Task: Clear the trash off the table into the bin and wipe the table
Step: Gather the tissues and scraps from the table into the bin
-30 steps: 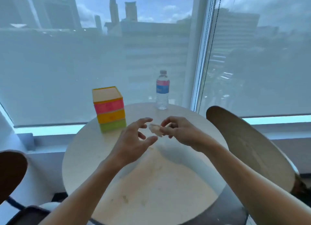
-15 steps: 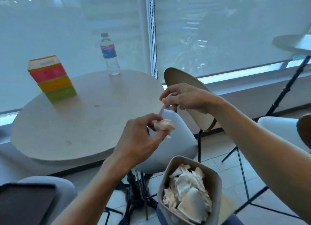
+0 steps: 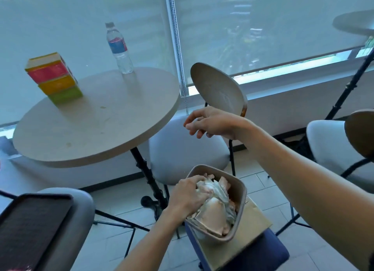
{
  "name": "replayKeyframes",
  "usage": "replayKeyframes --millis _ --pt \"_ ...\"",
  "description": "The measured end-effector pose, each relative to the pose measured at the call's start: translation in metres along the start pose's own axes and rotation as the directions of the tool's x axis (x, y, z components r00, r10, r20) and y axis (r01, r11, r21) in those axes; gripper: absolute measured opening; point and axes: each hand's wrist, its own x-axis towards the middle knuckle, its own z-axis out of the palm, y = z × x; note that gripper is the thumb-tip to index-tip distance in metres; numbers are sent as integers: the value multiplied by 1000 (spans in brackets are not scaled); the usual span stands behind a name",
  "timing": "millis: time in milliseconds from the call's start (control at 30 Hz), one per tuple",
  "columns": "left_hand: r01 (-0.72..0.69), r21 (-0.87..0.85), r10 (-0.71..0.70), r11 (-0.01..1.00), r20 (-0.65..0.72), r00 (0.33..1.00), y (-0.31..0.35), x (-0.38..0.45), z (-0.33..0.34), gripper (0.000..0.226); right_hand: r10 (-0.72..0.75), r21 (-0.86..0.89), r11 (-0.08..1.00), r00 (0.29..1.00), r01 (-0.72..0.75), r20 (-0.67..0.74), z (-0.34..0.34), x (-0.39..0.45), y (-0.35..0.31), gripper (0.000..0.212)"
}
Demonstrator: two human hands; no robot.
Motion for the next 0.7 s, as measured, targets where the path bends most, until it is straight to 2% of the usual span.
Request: replayKeyframes --millis 67,133,333,500,700 --pt "4 36 -4 999 19 1000 0 -2 2 61 -3 -8 1000 1000 3 14 5 -2 -1 14" --pt "11 43 -12 999 18 1000 0 -4 -3 63 -8 -14 1000 1000 8 25 9 -3 -4 16" --pt "-2 -92 -6 996 -95 995 -5 -14 -55 42 -32 -2 999 999 32 8 24 1 -21 11" --pt "-100 -195 54 976 -228 972 -16 -36 -128 30 -83 5 997 996 83 -13 45 8 -51 11" --pt "-167 -163 96 972 -373 923 -57 -58 -206 29 -151 27 988 987 153 -60 86 23 -96 11"
